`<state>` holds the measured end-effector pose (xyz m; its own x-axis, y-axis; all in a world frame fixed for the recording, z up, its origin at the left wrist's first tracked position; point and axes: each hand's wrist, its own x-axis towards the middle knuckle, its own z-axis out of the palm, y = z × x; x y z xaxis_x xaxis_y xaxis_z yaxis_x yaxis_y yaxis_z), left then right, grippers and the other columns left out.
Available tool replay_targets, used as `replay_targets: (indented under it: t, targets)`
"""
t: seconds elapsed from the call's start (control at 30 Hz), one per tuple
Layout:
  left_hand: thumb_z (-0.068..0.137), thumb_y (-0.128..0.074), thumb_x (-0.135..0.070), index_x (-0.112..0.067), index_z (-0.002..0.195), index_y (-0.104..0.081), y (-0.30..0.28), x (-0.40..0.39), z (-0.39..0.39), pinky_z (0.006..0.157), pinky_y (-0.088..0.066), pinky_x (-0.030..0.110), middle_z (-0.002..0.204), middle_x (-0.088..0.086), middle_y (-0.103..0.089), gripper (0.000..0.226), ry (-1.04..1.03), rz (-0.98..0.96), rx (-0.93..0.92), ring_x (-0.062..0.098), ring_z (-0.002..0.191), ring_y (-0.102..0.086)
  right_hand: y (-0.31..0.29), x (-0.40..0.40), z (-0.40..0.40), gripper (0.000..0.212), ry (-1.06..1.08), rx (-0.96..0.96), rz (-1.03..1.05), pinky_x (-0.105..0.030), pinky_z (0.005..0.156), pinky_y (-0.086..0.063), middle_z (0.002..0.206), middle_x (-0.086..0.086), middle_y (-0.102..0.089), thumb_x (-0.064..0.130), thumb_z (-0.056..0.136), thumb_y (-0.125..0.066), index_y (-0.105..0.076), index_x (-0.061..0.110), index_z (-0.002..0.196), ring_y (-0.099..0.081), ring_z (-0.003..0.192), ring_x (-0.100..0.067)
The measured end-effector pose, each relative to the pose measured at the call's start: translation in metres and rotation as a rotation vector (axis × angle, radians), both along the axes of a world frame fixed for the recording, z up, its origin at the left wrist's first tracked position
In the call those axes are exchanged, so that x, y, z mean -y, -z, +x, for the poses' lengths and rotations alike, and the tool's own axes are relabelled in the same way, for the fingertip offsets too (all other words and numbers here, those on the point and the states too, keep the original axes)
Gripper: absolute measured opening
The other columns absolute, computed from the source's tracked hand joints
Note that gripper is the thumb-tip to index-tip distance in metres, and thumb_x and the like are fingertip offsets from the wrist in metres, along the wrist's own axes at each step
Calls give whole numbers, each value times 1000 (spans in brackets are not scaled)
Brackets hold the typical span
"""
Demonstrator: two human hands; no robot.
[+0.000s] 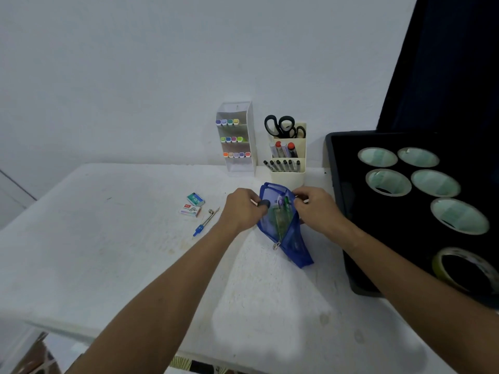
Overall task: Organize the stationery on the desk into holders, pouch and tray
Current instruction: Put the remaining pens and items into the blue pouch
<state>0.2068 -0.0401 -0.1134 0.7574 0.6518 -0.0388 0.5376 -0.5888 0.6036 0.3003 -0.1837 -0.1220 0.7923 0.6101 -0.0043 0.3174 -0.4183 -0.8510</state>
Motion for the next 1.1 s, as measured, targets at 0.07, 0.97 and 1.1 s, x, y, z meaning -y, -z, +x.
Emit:
replay_targets:
  t: [0.07,0.97,1.1]
  targets:
    - [84,-69,-30,-6,86,-70,-2,7,11,66,-53,32,78,11,-69,24,-21,-103,-1,22,67,-61,1,-1,0,26,5,-5,-2,-44,80,-58,107,-8,-66,13,94,-48,-65,12,114,-64,94,-23]
    - [81,-72,-27,-17,116,-65,3,-57,-89,78,-41,21,120,4,-60,37,-76,9,-340,17,100,-56,7,-11,-6,39,-105,3,-154,-14,47,-50,113,-5,-62,27,94,-56,-50,18,131,-67,64,-13]
    - [86,-68,-35,-12,125,-61,-1,-55,-105,85,-42,26,125,8,-55,46,-44,51,-489,22,113,-53,8,-10,-7,39,-132,-7,-142,-13,45,-50,99,2,-58,27,93,-57,-51,17,130,-68,64,-15]
